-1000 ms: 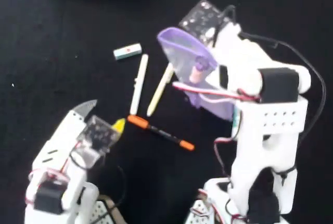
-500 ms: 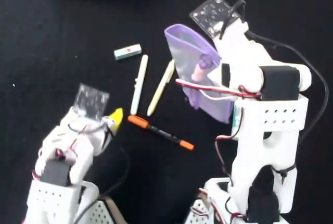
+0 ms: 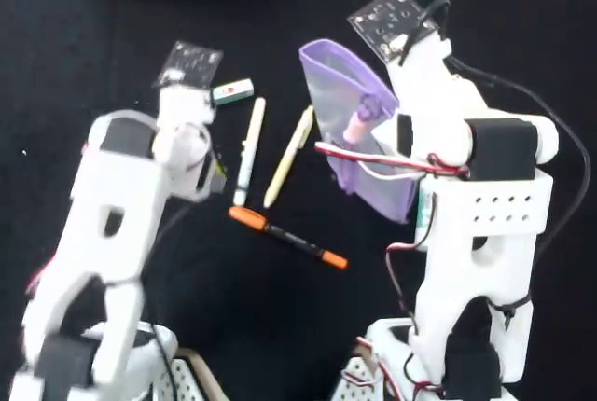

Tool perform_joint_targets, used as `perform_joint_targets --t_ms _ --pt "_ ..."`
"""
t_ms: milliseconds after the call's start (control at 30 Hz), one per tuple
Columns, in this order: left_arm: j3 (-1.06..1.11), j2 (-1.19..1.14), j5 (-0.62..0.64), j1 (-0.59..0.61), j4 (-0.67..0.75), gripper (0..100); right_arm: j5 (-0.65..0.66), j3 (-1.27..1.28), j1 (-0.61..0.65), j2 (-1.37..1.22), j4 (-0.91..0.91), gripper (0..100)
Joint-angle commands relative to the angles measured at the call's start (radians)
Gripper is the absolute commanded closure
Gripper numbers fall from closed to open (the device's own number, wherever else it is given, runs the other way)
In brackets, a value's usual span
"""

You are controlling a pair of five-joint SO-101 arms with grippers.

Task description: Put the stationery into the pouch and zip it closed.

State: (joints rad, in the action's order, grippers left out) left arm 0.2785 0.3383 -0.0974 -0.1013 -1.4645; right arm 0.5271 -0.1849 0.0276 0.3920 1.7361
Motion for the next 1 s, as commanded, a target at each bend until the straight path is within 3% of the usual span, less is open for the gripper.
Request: perform_joint_targets --t_ms 0,300,467,600,967 --pt "-0.223 -0.199 0.028 -0.004 -0.087 74 -0.011 0.062 -0.009 -0.019 0.0 98.7" --pt "-0.423 -0.466 0.044 -0.088 -0.08 72 -0.011 0.09 -0.051 -0.021 -0.052 98.7" --pt "-0.36 -0.545 0.144 -0.101 0.121 72 -0.005 0.097 -0.152 -0.022 -0.091 98.7" --pt "-0.289 -0.608 0.153 -0.097 0.278 72 0.0 0.099 -0.193 -0.022 -0.091 98.7" --pt "-0.165 -0.674 0.153 -0.096 0.529 72 0.0 0.099 -0.192 -0.022 -0.091 98.7"
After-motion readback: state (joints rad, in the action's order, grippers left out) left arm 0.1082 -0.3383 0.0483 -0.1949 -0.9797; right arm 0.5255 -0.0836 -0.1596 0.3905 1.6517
